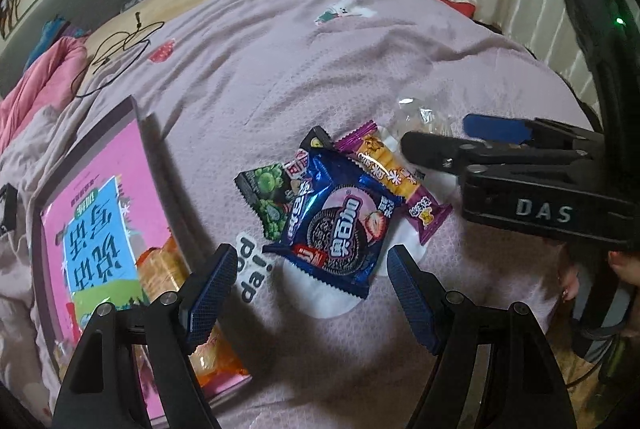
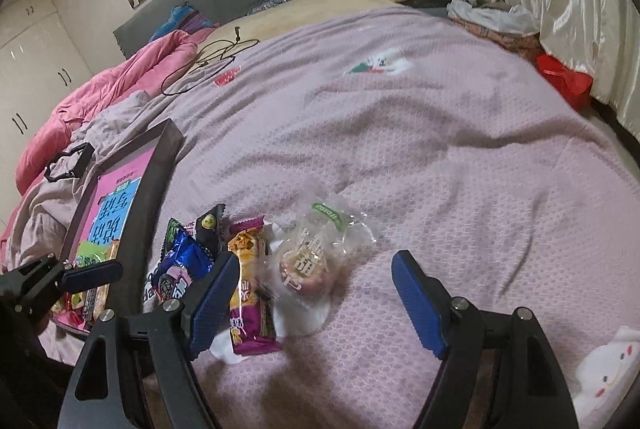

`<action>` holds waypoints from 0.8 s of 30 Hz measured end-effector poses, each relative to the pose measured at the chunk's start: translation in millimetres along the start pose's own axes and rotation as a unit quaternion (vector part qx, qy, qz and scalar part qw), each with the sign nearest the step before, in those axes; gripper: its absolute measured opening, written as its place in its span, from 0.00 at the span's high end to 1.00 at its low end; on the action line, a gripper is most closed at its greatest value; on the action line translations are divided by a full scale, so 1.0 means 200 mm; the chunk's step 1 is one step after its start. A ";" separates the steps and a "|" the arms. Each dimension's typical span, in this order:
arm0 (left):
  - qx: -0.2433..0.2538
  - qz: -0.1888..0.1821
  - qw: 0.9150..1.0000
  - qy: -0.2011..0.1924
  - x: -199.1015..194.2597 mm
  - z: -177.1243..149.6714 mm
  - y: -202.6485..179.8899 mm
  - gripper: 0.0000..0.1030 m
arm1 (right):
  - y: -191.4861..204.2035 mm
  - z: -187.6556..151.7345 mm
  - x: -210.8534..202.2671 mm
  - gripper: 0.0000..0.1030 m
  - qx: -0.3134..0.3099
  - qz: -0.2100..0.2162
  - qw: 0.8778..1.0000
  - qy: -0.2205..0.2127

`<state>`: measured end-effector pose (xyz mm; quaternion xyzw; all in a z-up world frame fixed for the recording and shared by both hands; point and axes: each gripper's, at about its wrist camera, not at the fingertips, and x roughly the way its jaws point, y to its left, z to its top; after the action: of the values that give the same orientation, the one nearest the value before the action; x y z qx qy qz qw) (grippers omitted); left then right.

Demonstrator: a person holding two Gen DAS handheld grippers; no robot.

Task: Organize snacks
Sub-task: 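Grasp the blue Oreo pack with the left gripper while the right grasps the clear bread bag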

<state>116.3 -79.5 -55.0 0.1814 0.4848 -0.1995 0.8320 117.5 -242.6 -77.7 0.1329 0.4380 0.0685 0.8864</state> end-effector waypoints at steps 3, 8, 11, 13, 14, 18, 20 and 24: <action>0.009 0.003 1.000 0.001 0.02 0.01 -0.02 0.24 | -0.01 0.00 0.05 0.36 0.007 0.008 1.000 0.013; 0.025 0.003 1.000 0.004 0.05 0.02 -0.06 0.24 | -0.01 0.01 0.08 0.42 0.013 0.017 1.000 0.015; 0.029 0.005 1.000 0.006 0.07 0.04 -0.08 0.24 | -0.01 0.00 0.09 0.43 0.011 0.017 1.000 0.013; 0.029 0.007 1.000 0.006 0.08 0.05 -0.08 0.24 | -0.01 0.01 0.09 0.43 0.011 0.018 1.000 0.013; 0.030 0.007 1.000 0.005 0.09 0.05 -0.08 0.24 | -0.01 0.01 0.10 0.43 0.012 0.019 1.000 0.012; 0.031 0.007 0.999 0.007 0.11 0.07 -0.09 0.34 | 0.00 0.02 0.10 0.45 0.008 0.020 1.000 0.007; 0.027 0.006 1.000 0.011 0.13 0.08 -0.10 0.38 | -0.01 0.02 0.10 0.45 0.008 0.022 1.000 0.007; 0.023 0.010 1.000 0.010 0.16 0.08 -0.11 0.42 | -0.02 0.02 0.09 0.47 0.011 0.025 1.000 0.003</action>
<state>131.3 -111.1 -77.2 0.2076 0.4869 -0.2008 0.8243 131.7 -241.9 -90.4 0.1531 0.4379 0.0858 0.8817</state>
